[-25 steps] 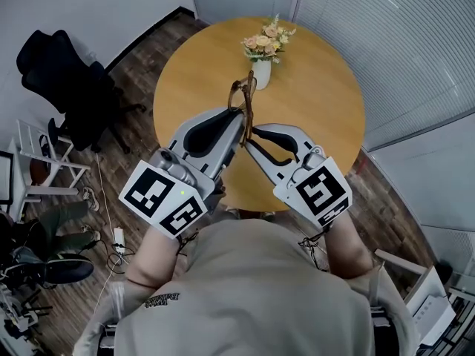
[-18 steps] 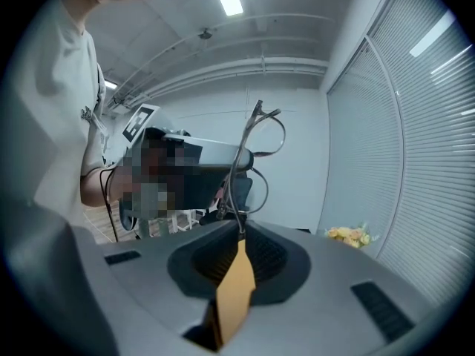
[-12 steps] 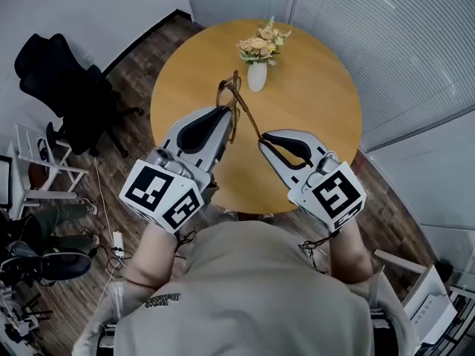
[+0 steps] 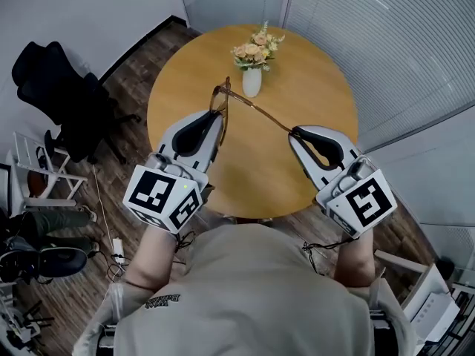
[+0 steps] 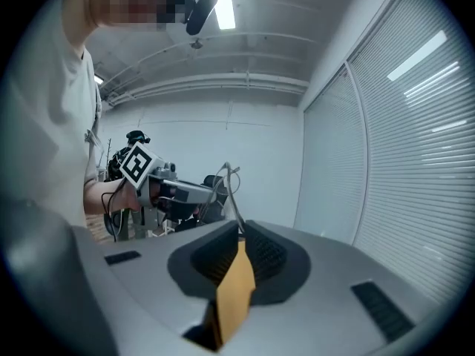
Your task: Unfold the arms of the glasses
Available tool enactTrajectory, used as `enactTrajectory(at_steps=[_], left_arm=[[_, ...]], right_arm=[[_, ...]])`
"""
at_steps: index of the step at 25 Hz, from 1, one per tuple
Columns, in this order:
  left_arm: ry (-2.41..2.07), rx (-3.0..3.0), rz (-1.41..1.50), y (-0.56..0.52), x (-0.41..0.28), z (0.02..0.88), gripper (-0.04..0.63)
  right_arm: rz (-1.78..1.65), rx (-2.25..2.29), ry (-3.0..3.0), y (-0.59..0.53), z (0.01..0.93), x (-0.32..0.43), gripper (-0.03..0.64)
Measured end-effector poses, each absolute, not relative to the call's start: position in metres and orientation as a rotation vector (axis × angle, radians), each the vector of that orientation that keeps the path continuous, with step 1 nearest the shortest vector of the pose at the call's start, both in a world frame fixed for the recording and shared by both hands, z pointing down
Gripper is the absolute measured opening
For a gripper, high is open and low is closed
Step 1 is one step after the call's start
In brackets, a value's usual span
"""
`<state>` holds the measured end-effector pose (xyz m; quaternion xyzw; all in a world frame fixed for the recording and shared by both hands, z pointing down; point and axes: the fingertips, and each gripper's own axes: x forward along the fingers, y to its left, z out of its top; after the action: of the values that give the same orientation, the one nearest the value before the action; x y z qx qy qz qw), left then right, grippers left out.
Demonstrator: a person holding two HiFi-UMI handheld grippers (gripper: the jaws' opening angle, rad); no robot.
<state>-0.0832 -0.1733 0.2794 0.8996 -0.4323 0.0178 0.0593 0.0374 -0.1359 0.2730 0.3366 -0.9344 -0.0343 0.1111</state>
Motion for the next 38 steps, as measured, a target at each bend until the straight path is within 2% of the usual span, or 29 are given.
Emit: enactTrajectory(at_steps=[15,27,38], left_arm=[[-1.303,2.770,0.149,-0.169,-0.075,0.287,0.041],[-1.475,2.697,0.027,-0.179,-0.103,0.270,0.040],[-1.448,2.716,-0.030,-0.169,-0.087,0.262,0.040]], right_arm=[[-0.207,1.168,-2.713,-0.144,0.237,0.064,0.048],[-0.118,1.220,-2.744,-0.133,0.238,0.059,0.052],[-0.051,0.992,-2.942,-0.118,0.233,-0.004,0.052]])
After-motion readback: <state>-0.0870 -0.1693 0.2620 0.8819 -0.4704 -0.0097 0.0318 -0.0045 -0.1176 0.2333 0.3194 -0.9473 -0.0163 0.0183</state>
